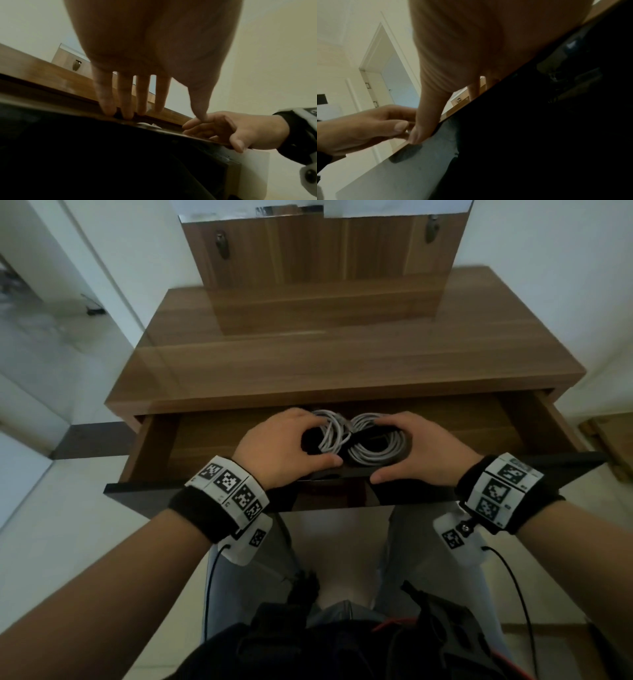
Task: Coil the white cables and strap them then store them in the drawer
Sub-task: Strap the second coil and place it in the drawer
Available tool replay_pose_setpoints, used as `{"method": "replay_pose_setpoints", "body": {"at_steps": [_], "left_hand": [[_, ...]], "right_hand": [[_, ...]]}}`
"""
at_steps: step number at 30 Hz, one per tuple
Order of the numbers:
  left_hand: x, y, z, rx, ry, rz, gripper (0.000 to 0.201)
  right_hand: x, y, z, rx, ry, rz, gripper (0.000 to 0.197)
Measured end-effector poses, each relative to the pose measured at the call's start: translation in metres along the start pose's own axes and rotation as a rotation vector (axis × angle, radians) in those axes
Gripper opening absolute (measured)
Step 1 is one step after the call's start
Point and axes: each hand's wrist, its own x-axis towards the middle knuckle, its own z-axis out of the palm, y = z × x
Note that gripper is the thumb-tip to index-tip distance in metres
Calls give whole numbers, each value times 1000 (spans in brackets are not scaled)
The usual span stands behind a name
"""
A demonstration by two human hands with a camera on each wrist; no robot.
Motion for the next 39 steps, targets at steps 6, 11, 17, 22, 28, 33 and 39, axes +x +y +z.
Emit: {"method": "replay_pose_setpoints", "body": {"at_steps": [6, 11, 17, 22, 28, 33, 39], "left_hand": [[16, -15, 12, 149, -40, 21, 132], [36, -19, 19, 219, 98, -18, 127], [44, -25, 43, 192, 437, 10, 84], [57, -33, 53, 92, 659, 7, 50], [67, -36, 53, 72, 738, 7, 44], [67, -37, 55, 81, 739, 15, 44], [61, -32, 52, 69, 701, 25, 47]], "right_hand": [[13, -4, -6, -353, 241, -245, 93], [38, -5, -8, -534, 289, -203, 110], [59, 6, 4, -403, 433, -171, 74], [69, 6, 17, -375, 636, -178, 48], [78, 6, 22, -377, 720, -182, 39], [79, 6, 25, -344, 714, -162, 39], [74, 0, 7, -155, 586, -97, 39]]}}
